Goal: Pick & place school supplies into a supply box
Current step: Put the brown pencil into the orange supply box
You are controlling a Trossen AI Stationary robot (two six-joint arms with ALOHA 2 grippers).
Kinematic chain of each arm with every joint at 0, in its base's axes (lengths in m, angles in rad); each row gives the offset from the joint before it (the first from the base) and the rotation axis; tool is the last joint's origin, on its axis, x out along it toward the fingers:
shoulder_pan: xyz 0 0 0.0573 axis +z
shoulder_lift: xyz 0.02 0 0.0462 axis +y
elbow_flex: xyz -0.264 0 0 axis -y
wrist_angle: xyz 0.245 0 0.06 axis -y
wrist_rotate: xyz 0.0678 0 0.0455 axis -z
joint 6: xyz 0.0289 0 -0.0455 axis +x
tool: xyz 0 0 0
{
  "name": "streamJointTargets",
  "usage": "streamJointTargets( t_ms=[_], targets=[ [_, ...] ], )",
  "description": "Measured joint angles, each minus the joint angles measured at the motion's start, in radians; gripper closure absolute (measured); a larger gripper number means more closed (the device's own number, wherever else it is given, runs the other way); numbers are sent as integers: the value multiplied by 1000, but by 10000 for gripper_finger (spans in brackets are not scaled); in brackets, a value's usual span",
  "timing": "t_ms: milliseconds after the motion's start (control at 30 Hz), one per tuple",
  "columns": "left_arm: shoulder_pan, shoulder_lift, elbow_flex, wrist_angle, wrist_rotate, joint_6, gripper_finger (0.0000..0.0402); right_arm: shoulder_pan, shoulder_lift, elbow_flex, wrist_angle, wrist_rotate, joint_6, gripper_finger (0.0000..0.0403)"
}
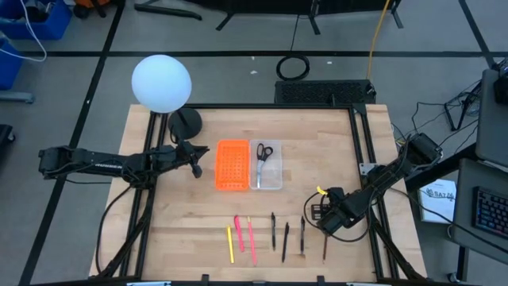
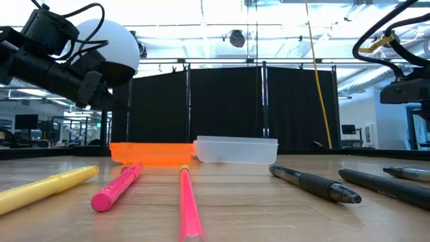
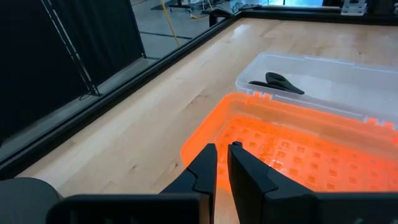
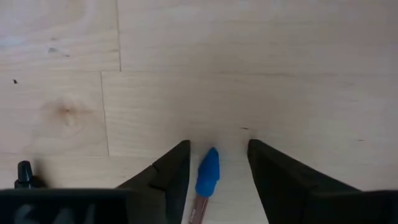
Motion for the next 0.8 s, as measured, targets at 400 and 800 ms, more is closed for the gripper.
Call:
streamJointTargets(
  t_ms=[400, 800],
  targets=[
    [0, 0, 0, -11, 0, 0, 357, 25, 7, 69, -8, 2, 30, 234],
    [0, 0, 0, -24, 0, 0, 357, 26, 28, 95, -24, -60, 25, 251]
  ],
)
